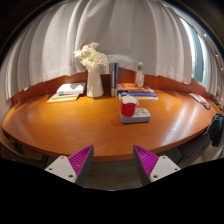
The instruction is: Unplug charger
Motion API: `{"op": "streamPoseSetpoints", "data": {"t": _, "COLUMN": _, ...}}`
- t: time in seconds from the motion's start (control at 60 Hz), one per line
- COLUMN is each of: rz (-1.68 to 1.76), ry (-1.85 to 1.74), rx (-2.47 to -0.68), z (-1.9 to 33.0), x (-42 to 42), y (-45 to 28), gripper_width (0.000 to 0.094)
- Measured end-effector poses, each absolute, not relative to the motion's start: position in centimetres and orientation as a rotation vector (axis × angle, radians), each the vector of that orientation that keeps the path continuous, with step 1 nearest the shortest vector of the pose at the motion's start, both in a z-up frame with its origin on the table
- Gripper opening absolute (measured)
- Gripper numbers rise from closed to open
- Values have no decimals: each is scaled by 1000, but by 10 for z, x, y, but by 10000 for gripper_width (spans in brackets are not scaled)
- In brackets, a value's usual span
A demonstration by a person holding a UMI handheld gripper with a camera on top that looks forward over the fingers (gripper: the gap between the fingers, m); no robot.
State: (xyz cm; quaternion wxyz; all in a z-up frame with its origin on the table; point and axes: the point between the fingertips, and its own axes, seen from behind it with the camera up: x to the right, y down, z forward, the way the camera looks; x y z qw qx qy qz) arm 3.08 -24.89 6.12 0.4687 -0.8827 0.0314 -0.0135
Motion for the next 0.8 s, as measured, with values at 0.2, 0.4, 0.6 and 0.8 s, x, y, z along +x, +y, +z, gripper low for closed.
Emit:
{"op": "streamPoseSetpoints", "data": {"t": 0.2, "rz": -76, "ry": 41, "rx": -2148, "z": 46, "x": 70, "y": -160, "gripper_width": 788}}
{"op": "streamPoseSetpoints", "data": {"t": 0.4, "rz": -58, "ry": 31, "rx": -2120, "z": 41, "x": 103, "y": -69, "gripper_width": 770}}
{"op": "streamPoseSetpoints", "data": {"t": 0.6, "rz": -48, "ry": -18, "rx": -2089, "z": 42, "x": 106, "y": -21, "gripper_width": 497}}
{"op": "streamPoseSetpoints", "data": {"t": 0.8, "rz": 13, "ry": 50, "rx": -2167, "z": 56, "x": 106, "y": -18, "gripper_width": 395}}
